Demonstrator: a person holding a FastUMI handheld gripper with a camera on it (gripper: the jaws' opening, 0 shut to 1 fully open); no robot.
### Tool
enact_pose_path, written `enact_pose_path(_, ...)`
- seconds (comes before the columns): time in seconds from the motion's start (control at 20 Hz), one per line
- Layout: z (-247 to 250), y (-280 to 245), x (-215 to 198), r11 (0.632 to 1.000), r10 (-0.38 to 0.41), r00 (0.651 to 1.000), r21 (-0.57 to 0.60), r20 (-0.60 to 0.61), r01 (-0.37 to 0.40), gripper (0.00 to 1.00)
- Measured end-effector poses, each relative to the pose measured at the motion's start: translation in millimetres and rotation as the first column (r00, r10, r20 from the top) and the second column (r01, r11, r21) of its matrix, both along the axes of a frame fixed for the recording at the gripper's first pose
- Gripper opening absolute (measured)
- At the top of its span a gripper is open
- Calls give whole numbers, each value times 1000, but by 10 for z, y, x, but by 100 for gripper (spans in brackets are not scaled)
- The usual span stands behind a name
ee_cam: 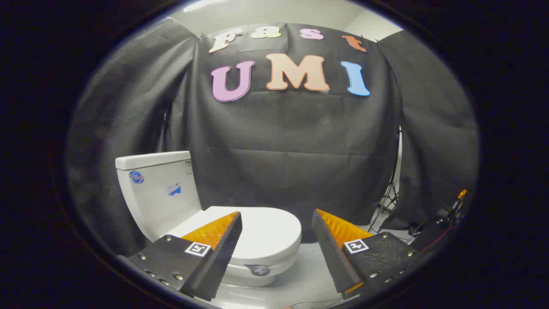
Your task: Open the toilet lid.
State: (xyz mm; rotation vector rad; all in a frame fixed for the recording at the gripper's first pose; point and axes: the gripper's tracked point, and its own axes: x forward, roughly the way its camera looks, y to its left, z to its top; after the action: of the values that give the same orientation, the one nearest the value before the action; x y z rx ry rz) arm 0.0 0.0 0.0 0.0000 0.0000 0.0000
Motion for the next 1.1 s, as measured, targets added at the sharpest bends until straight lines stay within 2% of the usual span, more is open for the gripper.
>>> enact_pose_path(0.1,74,-84,-52,1000,-19,1000,-24,19,20,97)
enact_pose_path(0.5,63,-158,-137,999,-17,999,29,31,16,97)
enact_pose_path(0.65,61,-106,-86,998,1,999,66,35,-3,97)
enact_pose_path(1.1,-86,-114,-3,993,-14,1000,113,6,14,97)
